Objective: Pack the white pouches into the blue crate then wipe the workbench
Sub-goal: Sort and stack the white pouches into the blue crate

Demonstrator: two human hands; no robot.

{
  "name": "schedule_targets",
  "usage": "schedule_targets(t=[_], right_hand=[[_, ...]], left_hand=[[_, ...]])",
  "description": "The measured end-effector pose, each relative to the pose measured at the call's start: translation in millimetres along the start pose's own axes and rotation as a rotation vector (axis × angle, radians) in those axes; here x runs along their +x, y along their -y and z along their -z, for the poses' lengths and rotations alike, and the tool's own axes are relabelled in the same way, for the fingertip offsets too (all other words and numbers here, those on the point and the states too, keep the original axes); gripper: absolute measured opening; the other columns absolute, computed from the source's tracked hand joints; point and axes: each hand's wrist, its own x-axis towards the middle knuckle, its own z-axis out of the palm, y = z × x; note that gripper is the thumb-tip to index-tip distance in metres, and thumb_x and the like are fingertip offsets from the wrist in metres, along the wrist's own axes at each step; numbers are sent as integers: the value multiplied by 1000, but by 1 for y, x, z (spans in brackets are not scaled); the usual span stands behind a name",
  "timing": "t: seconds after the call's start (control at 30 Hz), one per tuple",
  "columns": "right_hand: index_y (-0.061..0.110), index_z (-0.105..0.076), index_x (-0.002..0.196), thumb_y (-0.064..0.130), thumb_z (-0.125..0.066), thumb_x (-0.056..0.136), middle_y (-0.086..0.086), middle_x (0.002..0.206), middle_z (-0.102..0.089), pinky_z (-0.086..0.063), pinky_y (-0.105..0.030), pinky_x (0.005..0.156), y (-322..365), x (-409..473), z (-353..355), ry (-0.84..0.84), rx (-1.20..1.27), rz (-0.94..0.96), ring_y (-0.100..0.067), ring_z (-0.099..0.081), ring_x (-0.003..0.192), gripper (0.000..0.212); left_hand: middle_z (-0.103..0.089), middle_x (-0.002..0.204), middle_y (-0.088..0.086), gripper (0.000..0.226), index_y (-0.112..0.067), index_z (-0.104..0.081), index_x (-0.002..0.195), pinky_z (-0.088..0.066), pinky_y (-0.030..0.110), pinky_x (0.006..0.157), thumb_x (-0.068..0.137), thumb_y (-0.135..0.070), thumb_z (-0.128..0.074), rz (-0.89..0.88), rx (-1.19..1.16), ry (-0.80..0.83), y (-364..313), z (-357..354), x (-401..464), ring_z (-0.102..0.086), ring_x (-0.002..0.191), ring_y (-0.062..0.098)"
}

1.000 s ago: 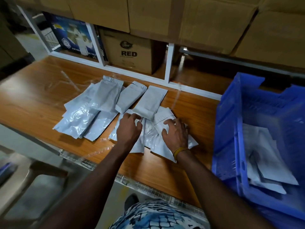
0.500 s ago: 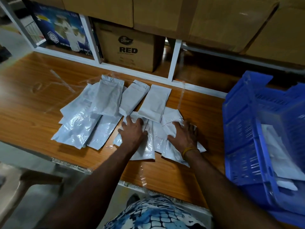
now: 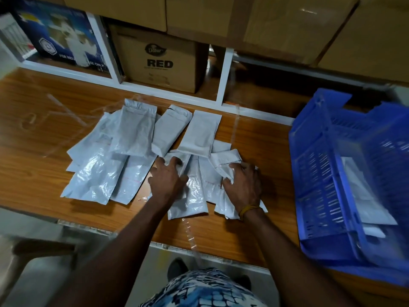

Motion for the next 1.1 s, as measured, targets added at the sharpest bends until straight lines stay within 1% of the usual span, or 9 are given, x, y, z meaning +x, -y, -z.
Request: schedule_targets(t=[0.1,0.23,0.47,0.6,0.7,0.87,0.93,1.03,1.1], right_hand=[[28,-63,120,36,-67,76,-6,122,-53,-49,-42,89,3,-9,17,-107,73,-19,-30,-52,114,45],[30,-63,115,36,-66,76,-4,116,-51,-49,-38,85,1,-21,51,-242,169,4,-27,-52,108,40],[35,-54,118,39,-66,79,-1,120,-44,-52,-36,86,-26,-51,124,-369,283,41,-21,-48,113,40],[35,-56,119,36,-67,81,1,121,-43,-38,-23,84,-60,-69,177,-464,331,5,-16,-45,114,39],[34,-57,118,37,-65,82,0,120,-43,-39,-25,83,-93,-76,215,-562,336,-22,-18,-47,114,37],[29,-60,117,32,-65,83,-7,121,-45,-33,-17,79,-159,-71,258,-679,357,-97,-25,-51,114,35],[27,-60,117,31,-65,84,-10,122,-45,-35,-20,78,-189,-62,266,-701,332,-133,-30,-51,112,34],[24,-59,119,30,-64,84,-13,126,-44,-45,-37,86,-232,-40,271,-666,284,-218,-34,-50,114,36],[23,-58,119,29,-63,85,-14,128,-43,-44,-40,88,-256,-25,270,-614,246,-279,-36,-48,115,36]], left_hand=[[-45,124,13,43,-34,-56,118,-51,49,88,81,-52,-64,-18,-63,-22,-7,10,-11,-53,108,39],[-48,119,7,38,-40,-57,110,-52,45,85,74,-51,-59,-72,-233,-70,-31,26,-36,-57,102,34],[-49,131,5,50,-33,-58,123,-35,25,86,76,-50,-57,-287,-409,-202,-125,50,-98,-47,120,19],[-49,135,0,57,-34,-55,126,-40,24,91,77,-62,-54,-368,-525,-204,-183,49,-131,-45,124,12],[-49,133,0,49,-35,-54,126,-38,15,89,80,-52,-62,-428,-592,-192,-221,39,-148,-46,122,11],[-53,120,0,43,-32,-58,120,-30,-2,78,79,-40,-64,-521,-633,-186,-292,14,-168,-44,107,3],[-52,118,2,41,-32,-58,120,-30,3,78,81,-36,-67,-533,-614,-173,-323,2,-170,-42,103,4],[-48,115,7,39,-31,-58,119,-42,25,86,81,-33,-67,-515,-592,-141,-367,-19,-166,-52,103,20],[-48,119,10,43,-31,-57,121,-47,36,92,79,-36,-65,-497,-513,-109,-396,-37,-160,-55,106,30]])
